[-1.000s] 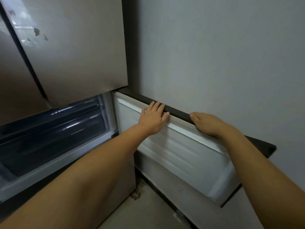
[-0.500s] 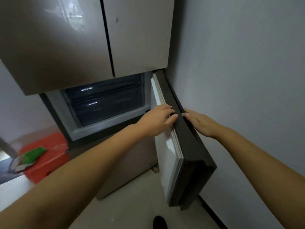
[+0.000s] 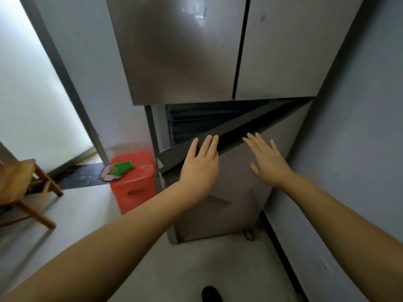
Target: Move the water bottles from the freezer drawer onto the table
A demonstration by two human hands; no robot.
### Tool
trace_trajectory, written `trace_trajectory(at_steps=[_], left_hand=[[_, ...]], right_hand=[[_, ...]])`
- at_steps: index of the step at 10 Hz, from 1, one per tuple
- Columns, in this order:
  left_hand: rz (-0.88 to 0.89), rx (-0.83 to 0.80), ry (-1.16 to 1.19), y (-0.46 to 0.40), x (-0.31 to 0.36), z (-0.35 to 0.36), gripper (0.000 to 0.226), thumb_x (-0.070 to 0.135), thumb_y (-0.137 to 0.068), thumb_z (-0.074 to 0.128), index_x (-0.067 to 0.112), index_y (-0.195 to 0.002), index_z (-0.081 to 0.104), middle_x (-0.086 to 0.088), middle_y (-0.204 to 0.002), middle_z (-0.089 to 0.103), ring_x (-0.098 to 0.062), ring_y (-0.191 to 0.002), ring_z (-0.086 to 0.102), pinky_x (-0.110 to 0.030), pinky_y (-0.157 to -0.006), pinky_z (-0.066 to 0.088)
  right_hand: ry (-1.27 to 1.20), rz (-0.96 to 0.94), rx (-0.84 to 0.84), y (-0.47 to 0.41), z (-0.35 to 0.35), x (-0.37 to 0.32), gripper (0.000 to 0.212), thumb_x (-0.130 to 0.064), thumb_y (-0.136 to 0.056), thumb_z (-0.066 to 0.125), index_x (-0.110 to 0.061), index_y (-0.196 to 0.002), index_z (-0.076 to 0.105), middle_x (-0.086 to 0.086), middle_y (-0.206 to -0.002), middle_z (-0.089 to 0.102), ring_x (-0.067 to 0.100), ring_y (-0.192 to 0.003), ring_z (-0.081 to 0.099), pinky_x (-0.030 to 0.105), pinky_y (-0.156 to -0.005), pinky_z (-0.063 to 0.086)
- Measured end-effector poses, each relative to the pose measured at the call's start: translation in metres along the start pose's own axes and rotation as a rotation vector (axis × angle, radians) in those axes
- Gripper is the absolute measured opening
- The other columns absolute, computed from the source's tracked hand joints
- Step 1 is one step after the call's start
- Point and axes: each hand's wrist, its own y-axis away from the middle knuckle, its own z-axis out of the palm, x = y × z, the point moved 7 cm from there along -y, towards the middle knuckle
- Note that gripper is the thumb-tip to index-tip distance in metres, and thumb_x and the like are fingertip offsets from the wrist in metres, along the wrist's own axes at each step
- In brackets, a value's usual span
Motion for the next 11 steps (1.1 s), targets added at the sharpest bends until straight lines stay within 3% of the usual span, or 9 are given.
trace_trajectory(at_steps=[2,3,5,6,7,8,9,10,11], left_hand=[[-0.143,0.096,0.035,-0.038,-0.068,0.051,0.076,0.01,-0.097,0.04,0.004,-0.148,-0.017,-0.016,-0.159,-0.014,-0.03,-0.148,-0.014,-0.043,-0.113,-0.017],[-0.187,0.138,0.071,-0.062,-0.091,0.074,0.082,0.017,-0.095,0.044,0.007,-0.142,-0.022,-0.016,-0.16,-0.006,-0.03,-0.149,-0.009,-0.042,-0.112,-0.021],[-0.214,0.226,0.073,-0.107,-0.127,0.091,0.082,0.015,-0.086,0.052,0.007,-0.151,0.004,-0.015,-0.16,0.006,-0.031,-0.149,0.002,-0.043,-0.117,-0.012],[-0.226,0.214,0.06,-0.118,-0.134,0.105,0.085,0.017,-0.086,0.053,0.009,-0.149,-0.003,-0.016,-0.16,0.002,-0.031,-0.148,-0.003,-0.041,-0.119,-0.013],[-0.244,0.22,0.026,-0.125,-0.136,0.113,0.095,0.022,-0.071,0.067,0.004,-0.149,0.016,-0.02,-0.155,0.025,-0.034,-0.145,0.019,-0.041,-0.118,-0.004],[-0.256,0.275,0.085,-0.126,-0.134,0.11,0.091,0.022,-0.068,0.068,0.004,-0.148,0.028,-0.02,-0.152,0.032,-0.034,-0.143,0.027,-0.042,-0.117,0.005],[-0.314,0.407,0.168,-0.128,-0.14,0.103,0.075,0.021,-0.072,0.051,0.006,-0.144,0.036,-0.018,-0.146,0.043,-0.031,-0.139,0.029,-0.038,-0.118,0.007],[-0.315,0.435,0.255,-0.128,-0.132,0.12,0.087,0.014,-0.061,0.07,0.01,-0.142,0.039,-0.014,-0.139,0.048,-0.027,-0.136,0.03,-0.033,-0.119,0.001],[-0.207,0.628,-0.009,-0.127,-0.118,0.12,0.065,0.007,-0.082,0.055,0.014,-0.142,0.032,-0.017,-0.133,0.05,-0.028,-0.148,0.013,-0.034,-0.12,0.005]], right_hand=[[0.006,-0.019,0.074,-0.078,0.016,-0.033,0.076,-0.019,-0.093,0.049,-0.019,-0.155,0.006,-0.001,-0.163,0.004,0.018,-0.151,0.0,0.05,-0.12,0.003],[0.004,0.001,0.087,-0.109,0.026,-0.041,0.08,-0.019,-0.091,0.05,-0.019,-0.155,0.001,0.001,-0.163,0.001,0.02,-0.151,-0.003,0.051,-0.119,0.003],[0.017,-0.022,0.101,-0.149,0.042,-0.041,0.088,-0.025,-0.091,0.051,-0.016,-0.153,-0.011,0.001,-0.162,-0.014,0.02,-0.15,-0.014,0.053,-0.118,0.0],[0.058,-0.036,0.077,-0.159,0.046,-0.041,0.09,-0.027,-0.093,0.047,-0.014,-0.147,-0.024,0.002,-0.161,-0.02,0.02,-0.148,-0.019,0.053,-0.118,-0.001],[0.068,-0.06,0.115,-0.161,0.049,-0.038,0.092,-0.025,-0.091,0.05,-0.014,-0.143,-0.025,0.003,-0.161,-0.019,0.021,-0.149,-0.017,0.054,-0.118,0.0],[0.099,-0.061,0.141,-0.162,0.044,-0.039,0.098,-0.023,-0.08,0.064,-0.012,-0.152,-0.001,0.004,-0.163,0.003,0.022,-0.151,0.003,0.057,-0.116,0.013],[0.041,-0.045,0.172,-0.164,0.047,-0.032,0.106,-0.023,-0.051,0.083,-0.008,-0.146,0.039,0.007,-0.153,0.038,0.026,-0.141,0.037,0.059,-0.102,0.037],[-0.075,-0.082,0.026,-0.161,0.05,-0.038,0.107,-0.028,-0.052,0.081,-0.014,-0.147,0.033,0.001,-0.156,0.024,0.023,-0.142,0.028,0.058,-0.1,0.044],[-0.309,-0.085,-0.126,-0.157,0.021,-0.019,0.087,-0.03,-0.09,0.056,-0.027,-0.154,-0.003,-0.009,-0.151,-0.028,0.016,-0.149,-0.011,0.05,-0.12,0.011]])
